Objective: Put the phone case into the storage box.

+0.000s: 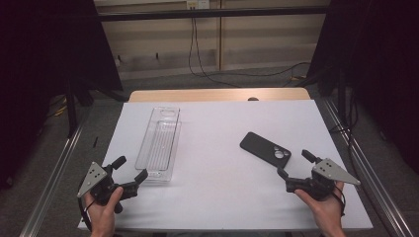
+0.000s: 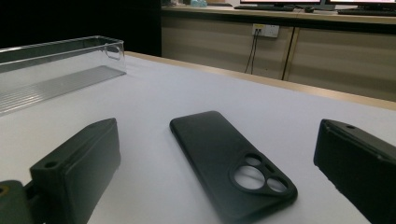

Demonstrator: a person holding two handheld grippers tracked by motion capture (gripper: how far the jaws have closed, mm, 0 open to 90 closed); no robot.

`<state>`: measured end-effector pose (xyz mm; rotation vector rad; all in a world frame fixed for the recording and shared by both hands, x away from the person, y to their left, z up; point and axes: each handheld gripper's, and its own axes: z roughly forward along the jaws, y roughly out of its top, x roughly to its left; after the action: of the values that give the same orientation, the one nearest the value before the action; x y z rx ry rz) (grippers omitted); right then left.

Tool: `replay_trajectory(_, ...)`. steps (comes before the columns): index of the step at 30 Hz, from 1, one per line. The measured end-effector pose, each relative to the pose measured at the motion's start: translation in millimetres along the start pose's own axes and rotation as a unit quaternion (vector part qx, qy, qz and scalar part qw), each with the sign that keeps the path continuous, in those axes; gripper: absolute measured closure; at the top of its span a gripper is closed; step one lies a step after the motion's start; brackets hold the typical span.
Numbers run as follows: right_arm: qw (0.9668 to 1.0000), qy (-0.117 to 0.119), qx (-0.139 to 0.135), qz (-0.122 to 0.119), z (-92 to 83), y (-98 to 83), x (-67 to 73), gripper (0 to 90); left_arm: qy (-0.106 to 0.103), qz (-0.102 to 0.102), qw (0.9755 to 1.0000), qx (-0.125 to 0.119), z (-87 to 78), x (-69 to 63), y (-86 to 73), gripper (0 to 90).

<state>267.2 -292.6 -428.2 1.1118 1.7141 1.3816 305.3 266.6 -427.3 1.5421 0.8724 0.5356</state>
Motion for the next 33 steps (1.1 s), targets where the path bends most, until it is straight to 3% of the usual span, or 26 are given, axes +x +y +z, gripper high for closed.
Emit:
replay_trajectory(25,0.9999,-0.007,-0.014,-0.005,44.9,29.8,-13.2,1.7,0.001,-0.002,1.0,0.002,0.5,0.1,-1.0,3.5)
replay_trajectory(28,0.9999,-0.002,-0.016,0.005,52.4,32.8,-17.4,3.0,0.004,-0.002,1.0,0.004,1.0,0.9,-1.4,3.5)
replay_trajectory(33,0.9998,-0.016,-0.009,-0.001,63.9,36.2,-24.6,3.2,0.005,-0.007,1.0,0.001,2.6,1.5,-1.6,3.5)
